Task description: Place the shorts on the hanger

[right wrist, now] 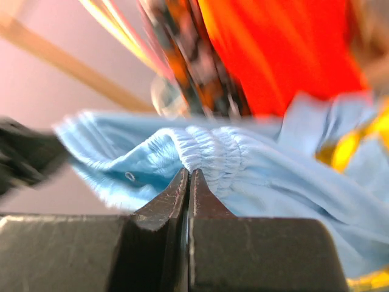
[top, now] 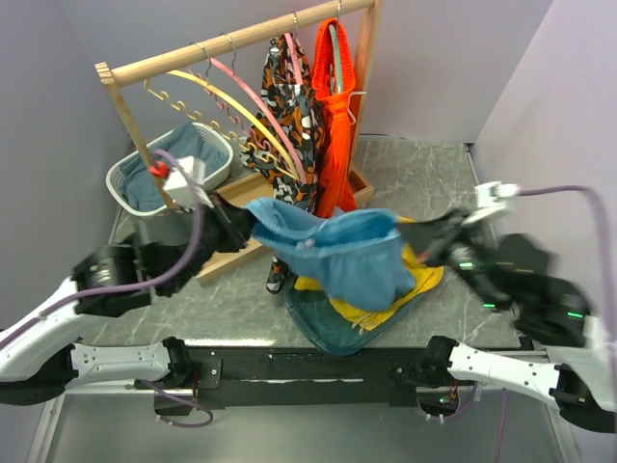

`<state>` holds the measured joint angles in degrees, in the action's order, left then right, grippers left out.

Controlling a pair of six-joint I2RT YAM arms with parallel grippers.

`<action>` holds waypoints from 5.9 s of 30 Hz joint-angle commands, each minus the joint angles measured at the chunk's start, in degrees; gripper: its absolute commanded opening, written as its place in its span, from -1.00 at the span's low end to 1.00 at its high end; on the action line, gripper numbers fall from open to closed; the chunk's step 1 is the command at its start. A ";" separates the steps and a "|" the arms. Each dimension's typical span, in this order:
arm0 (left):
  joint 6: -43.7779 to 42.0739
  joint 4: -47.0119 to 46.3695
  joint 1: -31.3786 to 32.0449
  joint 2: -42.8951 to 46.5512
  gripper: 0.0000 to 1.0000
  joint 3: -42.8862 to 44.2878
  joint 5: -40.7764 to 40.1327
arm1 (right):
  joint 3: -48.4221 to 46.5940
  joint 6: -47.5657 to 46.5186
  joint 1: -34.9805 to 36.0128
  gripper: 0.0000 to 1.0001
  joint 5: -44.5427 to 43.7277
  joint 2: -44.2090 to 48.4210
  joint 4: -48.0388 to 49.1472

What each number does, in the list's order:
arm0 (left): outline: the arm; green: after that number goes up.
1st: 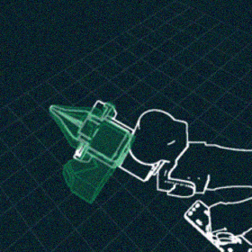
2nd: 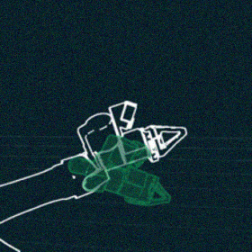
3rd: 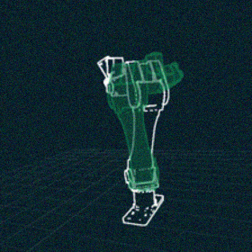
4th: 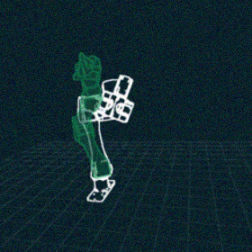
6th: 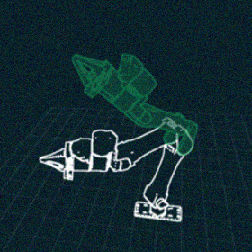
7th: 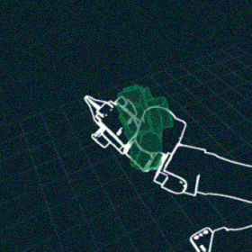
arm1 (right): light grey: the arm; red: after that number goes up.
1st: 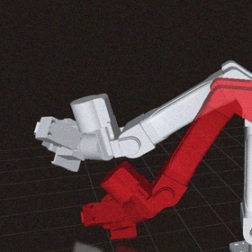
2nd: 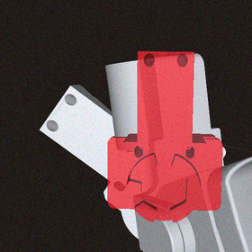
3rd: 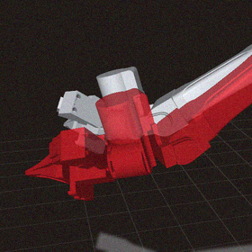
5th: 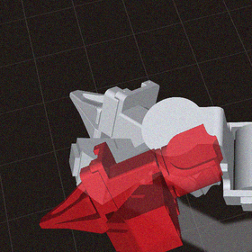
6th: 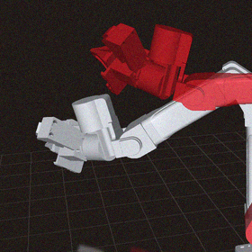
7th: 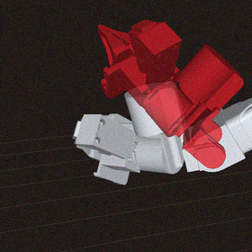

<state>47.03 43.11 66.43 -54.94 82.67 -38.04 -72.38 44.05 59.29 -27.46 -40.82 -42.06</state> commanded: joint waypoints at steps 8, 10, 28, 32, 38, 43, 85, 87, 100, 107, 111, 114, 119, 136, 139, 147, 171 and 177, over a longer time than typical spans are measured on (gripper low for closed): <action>-4.84 8.81 -0.08 -3.50 -0.98 24.44 2.36 | -36.75 -16.09 0.13 -1.00 -11.20 -12.53 -11.11; -4.84 9.88 -0.08 -4.47 -0.98 25.87 2.27 | -38.18 -17.41 0.04 -1.00 -11.30 -13.58 -10.15; -12.12 -7.40 -0.08 -4.12 -0.98 25.87 26.78 | -36.69 -21.72 -0.05 -1.00 -7.79 -9.72 1.45; -13.62 -12.70 -0.08 -4.48 -0.98 27.89 30.13 | -37.30 -23.75 0.04 -1.00 -5.76 -8.58 6.64; -15.12 -15.25 -0.08 -6.06 -0.98 34.04 27.68 | -42.04 -25.07 -0.05 -1.00 -2.95 -12.17 7.97; -15.21 -14.73 -0.08 -7.11 -0.98 37.90 23.99 | -47.06 -25.33 0.04 -1.00 -2.16 -15.69 6.38; 17.05 -1.37 -0.08 18.02 -0.98 -31.87 5.26 | -30.16 -36.48 -0.84 0.21 8.83 -30.50 12.35; 16.96 -1.54 -0.08 18.20 -0.97 -31.79 5.43 | -37.11 -39.74 -1.97 0.18 10.58 -34.83 14.10; 15.11 -1.36 -0.08 17.14 -0.98 -30.38 5.35 | -52.25 -42.47 -8.92 0.08 18.24 -54.46 21.14; 14.41 -1.01 -0.08 17.06 -0.98 -30.03 4.91 | -52.77 -41.42 -9.63 0.07 18.76 -55.95 22.20; 14.32 -1.19 -0.08 17.23 -0.98 -29.94 5.00 | -56.37 -41.42 -9.63 0.07 17.80 -59.80 20.18; 14.32 -0.75 -0.08 17.49 -0.98 -29.85 5.08 | -59.45 -41.77 -9.98 0.07 17.44 -62.62 18.78; 14.23 -0.40 -0.08 18.11 -0.98 -29.68 5.08 | -61.65 -42.21 -10.94 0.08 17.18 -64.56 17.81; 13.97 -0.40 -0.08 18.64 -0.98 -29.59 5.17 | -55.33 -38.61 -11.83 -0.02 22.10 -65.00 18.07; 14.15 -0.13 -0.08 18.73 -0.98 -29.59 5.08 | -53.13 -37.47 -11.74 -0.05 23.24 -64.13 19.82; 14.15 0.13 -0.08 18.90 -0.98 -29.76 5.00 | -46.10 -34.04 -12.00 0.07 27.29 -58.94 25.36; 13.97 0.13 -0.08 19.25 -0.98 -29.68 4.82 | -49.43 -23.93 -15.43 0.58 29.76 -56.21 25.81; 13.27 -0.75 -0.08 20.13 -0.98 -30.38 4.29 | -50.84 -21.56 -16.22 0.61 27.55 -57.44 25.72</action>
<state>61.63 44.93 66.54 -35.83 50.89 -32.23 -119.79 19.97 43.57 2.55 -97.41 -17.19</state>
